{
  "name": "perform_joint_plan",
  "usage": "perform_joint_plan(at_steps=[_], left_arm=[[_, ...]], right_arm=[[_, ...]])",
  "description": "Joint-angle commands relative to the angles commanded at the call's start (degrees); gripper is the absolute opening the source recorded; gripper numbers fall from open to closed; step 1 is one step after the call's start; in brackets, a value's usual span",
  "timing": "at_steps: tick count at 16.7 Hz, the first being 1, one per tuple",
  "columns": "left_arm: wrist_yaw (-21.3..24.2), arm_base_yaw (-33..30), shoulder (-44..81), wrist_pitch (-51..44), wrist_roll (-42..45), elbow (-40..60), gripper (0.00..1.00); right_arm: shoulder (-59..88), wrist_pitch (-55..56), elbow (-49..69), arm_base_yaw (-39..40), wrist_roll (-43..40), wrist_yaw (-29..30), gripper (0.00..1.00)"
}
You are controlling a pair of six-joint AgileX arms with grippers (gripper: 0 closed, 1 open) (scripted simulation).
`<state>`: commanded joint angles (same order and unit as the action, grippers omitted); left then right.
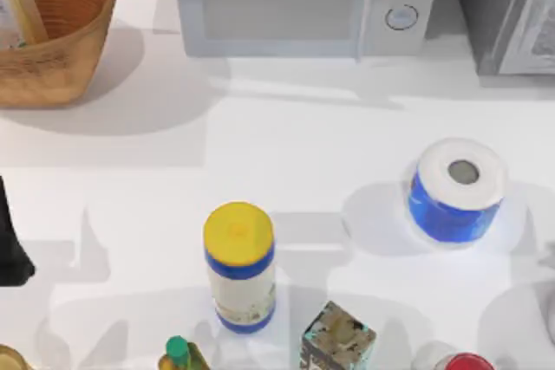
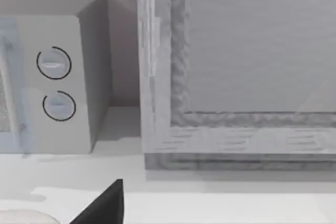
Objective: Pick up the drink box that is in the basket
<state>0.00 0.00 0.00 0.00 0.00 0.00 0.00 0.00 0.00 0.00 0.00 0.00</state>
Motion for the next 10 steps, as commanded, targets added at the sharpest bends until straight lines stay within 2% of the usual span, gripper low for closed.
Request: perform_joint_plan(at_steps=[5, 10], left_arm=[[0.3, 0.2, 3.4, 2.1, 0.0, 1.4, 1.00], [1.6, 1.2, 19.0, 11.6, 0.2, 7.9, 1.00]], right_arm=[[0.0, 0.0, 0.0, 0.0, 0.0, 0.0, 1.00], [0.0, 0.0, 0.0, 0.0, 0.0, 0.0, 1.00]])
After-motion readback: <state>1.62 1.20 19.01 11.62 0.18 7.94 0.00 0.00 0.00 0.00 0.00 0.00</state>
